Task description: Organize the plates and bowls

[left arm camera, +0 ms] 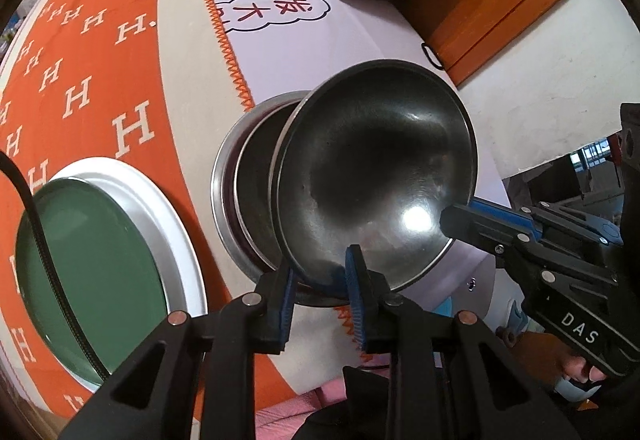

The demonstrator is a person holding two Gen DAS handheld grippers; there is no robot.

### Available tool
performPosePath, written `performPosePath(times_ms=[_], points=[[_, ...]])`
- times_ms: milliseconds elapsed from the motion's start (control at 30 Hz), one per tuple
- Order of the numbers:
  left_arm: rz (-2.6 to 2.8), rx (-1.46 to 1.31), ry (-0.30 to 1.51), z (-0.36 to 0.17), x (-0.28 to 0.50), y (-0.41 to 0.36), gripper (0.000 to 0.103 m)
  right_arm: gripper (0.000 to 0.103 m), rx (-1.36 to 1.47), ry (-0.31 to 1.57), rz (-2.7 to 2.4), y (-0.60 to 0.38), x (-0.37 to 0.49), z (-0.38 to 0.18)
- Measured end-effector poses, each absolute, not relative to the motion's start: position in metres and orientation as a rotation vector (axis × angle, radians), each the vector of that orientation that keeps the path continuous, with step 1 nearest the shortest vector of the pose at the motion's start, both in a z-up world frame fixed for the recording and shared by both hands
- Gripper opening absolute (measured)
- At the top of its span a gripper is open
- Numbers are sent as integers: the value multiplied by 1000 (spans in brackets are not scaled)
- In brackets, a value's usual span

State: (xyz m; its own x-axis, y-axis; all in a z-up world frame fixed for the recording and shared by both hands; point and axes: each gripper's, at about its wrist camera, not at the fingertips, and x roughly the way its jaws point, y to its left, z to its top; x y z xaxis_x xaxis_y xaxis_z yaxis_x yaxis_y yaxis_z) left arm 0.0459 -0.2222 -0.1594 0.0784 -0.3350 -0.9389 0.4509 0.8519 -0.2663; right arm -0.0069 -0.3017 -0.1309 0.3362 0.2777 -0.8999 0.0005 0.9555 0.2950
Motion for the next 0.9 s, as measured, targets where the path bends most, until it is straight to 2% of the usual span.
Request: performPosePath(times_ms=[433, 567, 667, 800, 900], points=[[-538, 124, 1334, -153, 45, -222, 34, 16, 253, 1219, 214, -305, -1, -137], [-518, 124, 1314, -148, 51, -218, 46, 17, 252, 1211, 221, -306, 1, -136], [-507, 124, 1309, -145, 56, -216, 47, 17, 255, 1218, 228, -306, 3, -137], [-495, 126, 1296, -142, 61, -213, 57, 18, 265, 1220, 232, -307, 4, -138], [-475, 124, 1302, -144, 65, -210, 58, 27, 281, 1225, 228, -309, 3, -141]])
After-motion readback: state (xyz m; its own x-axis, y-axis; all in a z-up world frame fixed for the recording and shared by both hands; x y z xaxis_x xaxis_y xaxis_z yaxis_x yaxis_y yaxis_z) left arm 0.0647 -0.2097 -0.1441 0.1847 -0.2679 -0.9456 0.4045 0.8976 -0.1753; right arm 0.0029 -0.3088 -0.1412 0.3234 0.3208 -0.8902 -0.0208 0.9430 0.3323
